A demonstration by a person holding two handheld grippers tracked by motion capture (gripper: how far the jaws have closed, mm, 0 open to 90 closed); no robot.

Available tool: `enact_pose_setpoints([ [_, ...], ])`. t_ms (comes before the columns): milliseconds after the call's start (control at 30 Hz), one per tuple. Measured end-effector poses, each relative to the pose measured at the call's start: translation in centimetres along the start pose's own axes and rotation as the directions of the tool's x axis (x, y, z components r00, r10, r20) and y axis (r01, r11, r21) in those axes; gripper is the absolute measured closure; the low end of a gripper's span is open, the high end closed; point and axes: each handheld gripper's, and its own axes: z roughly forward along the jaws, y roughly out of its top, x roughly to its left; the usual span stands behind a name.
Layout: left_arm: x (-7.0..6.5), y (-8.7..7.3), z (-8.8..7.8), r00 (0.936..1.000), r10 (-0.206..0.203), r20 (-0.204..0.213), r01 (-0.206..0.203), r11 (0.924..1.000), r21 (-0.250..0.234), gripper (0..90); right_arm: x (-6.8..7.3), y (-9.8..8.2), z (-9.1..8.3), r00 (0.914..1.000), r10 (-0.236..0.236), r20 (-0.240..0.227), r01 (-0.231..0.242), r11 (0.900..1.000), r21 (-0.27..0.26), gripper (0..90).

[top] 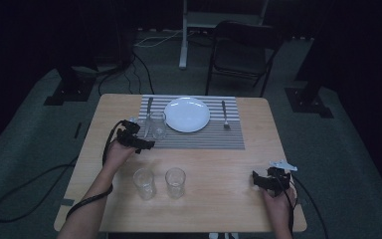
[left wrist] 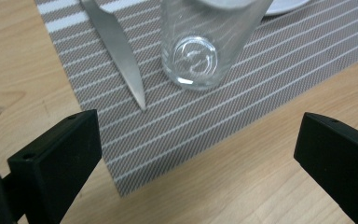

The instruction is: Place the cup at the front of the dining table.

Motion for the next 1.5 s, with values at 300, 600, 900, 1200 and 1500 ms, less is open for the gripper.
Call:
enact_pose_setpoints([
  [300, 0.9, -2.1, -0.4, 0.9997, -0.022, -0.007, 0.022, 0.9997, 0.013, 1.2, 0.0, 0.0, 0.0, 1.0, 0.0, 0.0, 0.0, 1.0, 0.0, 12.6],
  [600, 1.5, -3.8, -1.3, 0.9992, -0.037, -0.015, 0.037, 0.9993, 0.007, 1.2, 0.0, 0.0, 0.0, 1.0, 0.0, 0.0, 0.0, 1.0, 0.0, 12.6],
  [900, 2.3, -5.7, -2.1, 0.9978, -0.059, -0.03, 0.059, 0.9982, 0.006, 1.2, 0.0, 0.0, 0.0, 1.0, 0.0, 0.0, 0.0, 1.0, 0.0, 12.6],
  [1200, 2.3, -7.7, -2.3, 0.9975, -0.061, -0.035, 0.061, 0.9979, 0.019, 1.2, 0.0, 0.0, 0.0, 1.0, 0.001, 0.0, -0.001, 1.0, 0.0, 12.6],
  [1500, 2.6, -9.1, -3.5, 0.997, -0.057, -0.053, 0.058, 0.9982, 0.014, 1.2, 0.0, 0.0, 0.0, 1.0, 0.0, 0.0, 0.0, 1.0, 0.0, 12.6],
])
